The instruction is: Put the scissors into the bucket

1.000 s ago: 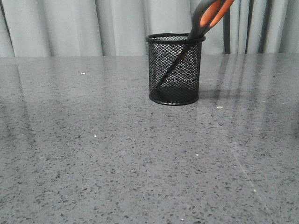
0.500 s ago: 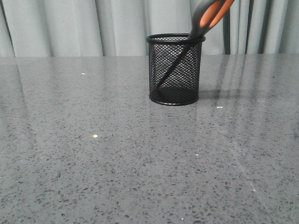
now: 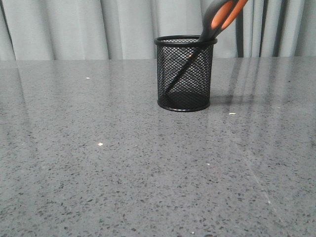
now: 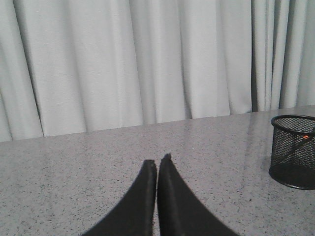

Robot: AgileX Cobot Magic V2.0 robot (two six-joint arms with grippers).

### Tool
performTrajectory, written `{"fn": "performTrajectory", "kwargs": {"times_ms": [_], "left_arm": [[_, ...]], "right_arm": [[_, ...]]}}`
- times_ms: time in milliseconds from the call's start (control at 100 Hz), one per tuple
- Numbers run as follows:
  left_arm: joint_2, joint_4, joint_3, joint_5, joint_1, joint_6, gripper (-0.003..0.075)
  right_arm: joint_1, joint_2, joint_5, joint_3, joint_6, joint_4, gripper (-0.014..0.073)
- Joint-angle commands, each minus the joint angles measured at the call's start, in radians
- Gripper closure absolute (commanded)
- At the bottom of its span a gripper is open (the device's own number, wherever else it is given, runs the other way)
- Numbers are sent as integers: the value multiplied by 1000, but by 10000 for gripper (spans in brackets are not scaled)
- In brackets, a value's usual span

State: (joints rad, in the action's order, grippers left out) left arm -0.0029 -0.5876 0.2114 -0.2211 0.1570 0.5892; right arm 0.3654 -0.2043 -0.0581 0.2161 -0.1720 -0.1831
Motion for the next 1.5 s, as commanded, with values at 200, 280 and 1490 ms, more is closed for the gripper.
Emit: {"fn": "performTrajectory", "kwargs": {"times_ms": [200, 280, 1490], "left_arm": [[-2, -19, 26, 68, 1, -13, 740], [-2, -19, 26, 68, 1, -13, 740], [-27, 507, -251, 136, -98, -631, 740]], "right_arm": [[-3, -6, 86, 27, -1, 0, 639], [-3, -6, 86, 27, -1, 0, 639], [-3, -6, 86, 27, -1, 0, 639]]}}
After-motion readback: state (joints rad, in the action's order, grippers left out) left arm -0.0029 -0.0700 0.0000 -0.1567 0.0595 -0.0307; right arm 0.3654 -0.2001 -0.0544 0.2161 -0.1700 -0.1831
